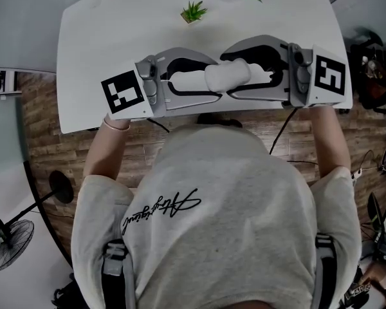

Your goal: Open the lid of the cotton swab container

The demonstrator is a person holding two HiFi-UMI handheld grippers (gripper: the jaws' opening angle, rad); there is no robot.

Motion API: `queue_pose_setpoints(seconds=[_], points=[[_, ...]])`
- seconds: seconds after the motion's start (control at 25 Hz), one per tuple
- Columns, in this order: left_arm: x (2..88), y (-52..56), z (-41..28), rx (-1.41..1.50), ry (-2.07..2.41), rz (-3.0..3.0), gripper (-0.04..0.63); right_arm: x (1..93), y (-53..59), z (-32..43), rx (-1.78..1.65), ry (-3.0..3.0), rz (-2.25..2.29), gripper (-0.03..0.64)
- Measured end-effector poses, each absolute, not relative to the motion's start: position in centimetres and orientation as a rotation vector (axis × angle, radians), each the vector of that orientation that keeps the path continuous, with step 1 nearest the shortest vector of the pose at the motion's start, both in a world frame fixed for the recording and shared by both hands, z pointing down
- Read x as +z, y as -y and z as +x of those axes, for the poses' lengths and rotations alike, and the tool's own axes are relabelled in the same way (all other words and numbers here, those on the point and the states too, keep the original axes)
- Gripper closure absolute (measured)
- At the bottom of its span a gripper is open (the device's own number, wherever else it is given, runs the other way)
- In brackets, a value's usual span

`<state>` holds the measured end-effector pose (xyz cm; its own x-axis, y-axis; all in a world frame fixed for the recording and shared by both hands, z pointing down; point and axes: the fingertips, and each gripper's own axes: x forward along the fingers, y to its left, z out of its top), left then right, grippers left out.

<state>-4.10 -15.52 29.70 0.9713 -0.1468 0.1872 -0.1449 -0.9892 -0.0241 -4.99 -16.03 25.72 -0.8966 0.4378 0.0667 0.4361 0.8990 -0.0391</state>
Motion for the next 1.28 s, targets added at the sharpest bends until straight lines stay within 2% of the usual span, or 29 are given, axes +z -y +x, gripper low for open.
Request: queue_pose_setpoints(seconds=[0.76, 1.28], points=[[29.4, 18.6, -4.7, -0.309, -0.494, -2.927, 0.383, 24.2, 17.6, -6.5, -0.154, 3.165, -0.462, 0.405], [32.6, 18.4, -4.9, -0.559, -0.431, -2.888, 0.388, 27.6, 17.6, -6.6, -0.043, 3.002, -0.441, 0.407]])
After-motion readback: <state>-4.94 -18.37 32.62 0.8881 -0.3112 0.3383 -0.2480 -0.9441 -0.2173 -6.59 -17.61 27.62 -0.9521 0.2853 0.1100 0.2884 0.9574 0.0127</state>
